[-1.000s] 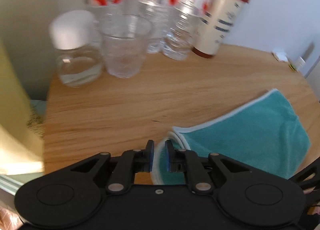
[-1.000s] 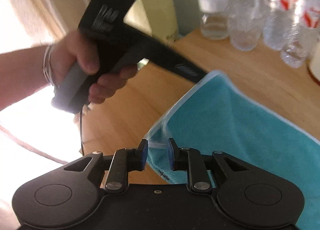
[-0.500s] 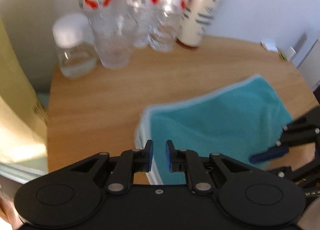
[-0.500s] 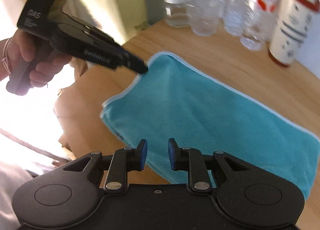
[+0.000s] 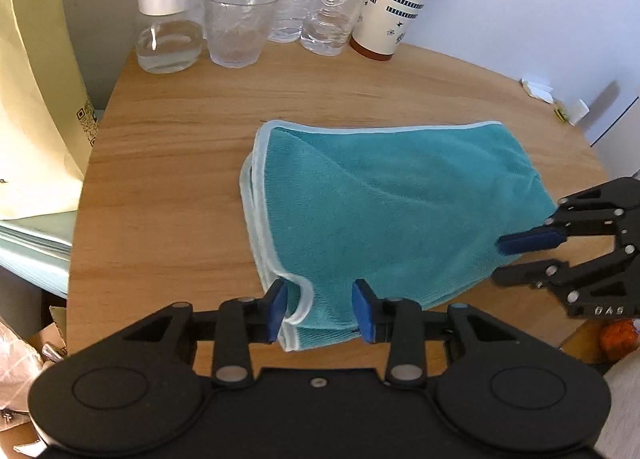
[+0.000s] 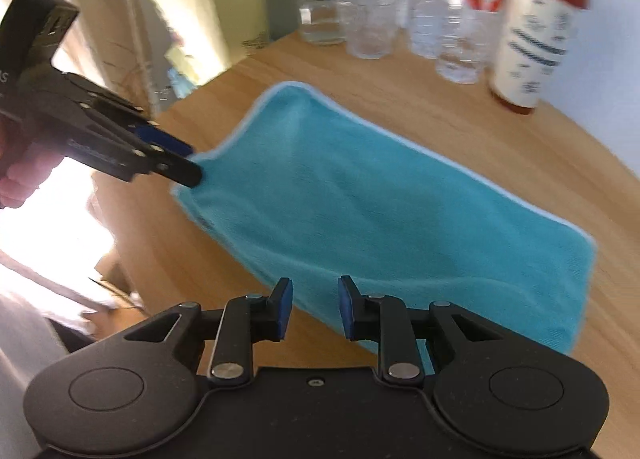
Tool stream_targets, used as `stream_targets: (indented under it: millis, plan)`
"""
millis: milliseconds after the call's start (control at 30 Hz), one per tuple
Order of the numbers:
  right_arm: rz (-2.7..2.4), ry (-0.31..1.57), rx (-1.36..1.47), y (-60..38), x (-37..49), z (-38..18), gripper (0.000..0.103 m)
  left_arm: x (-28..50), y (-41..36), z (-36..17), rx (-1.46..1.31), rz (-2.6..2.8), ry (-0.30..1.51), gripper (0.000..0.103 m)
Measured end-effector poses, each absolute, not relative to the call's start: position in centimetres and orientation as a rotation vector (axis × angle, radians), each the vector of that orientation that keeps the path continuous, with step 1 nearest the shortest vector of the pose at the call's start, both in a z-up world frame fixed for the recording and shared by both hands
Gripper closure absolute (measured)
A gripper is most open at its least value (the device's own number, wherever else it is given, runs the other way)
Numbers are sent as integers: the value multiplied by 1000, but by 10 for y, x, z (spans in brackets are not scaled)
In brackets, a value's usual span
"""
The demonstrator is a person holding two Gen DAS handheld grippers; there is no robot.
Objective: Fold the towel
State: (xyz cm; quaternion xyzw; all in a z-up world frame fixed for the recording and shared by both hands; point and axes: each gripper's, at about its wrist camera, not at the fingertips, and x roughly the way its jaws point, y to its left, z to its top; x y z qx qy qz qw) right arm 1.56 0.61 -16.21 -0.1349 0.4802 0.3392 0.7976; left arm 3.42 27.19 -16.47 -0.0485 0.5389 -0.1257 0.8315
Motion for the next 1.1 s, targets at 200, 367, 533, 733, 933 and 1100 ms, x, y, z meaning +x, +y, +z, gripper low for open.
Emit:
stream_targets:
  millis: [200,367,533,733,933,1100]
  plan:
    - [560,1072,-270,-56,46,-172,75,30,266,-166,-134,-210,1155,95]
    - [575,1149,-362,-74,52,-198,76,23,259,-160,-143,-173,1154,99]
    - [578,1175,-314,-94,52,-200,78,17,253,-163,-126,-108,1188,100]
    - [603,1187,-355,-95,54,-194,77,11,249,-174,-127,-82,1230,100]
    - [555,1066,-340,-118,78,-171,75,14,237,-179,-64,-85,1251,100]
    - [531,1100,-204,-131,124,-178,74,19,236,-177,-43,-72,1271,98]
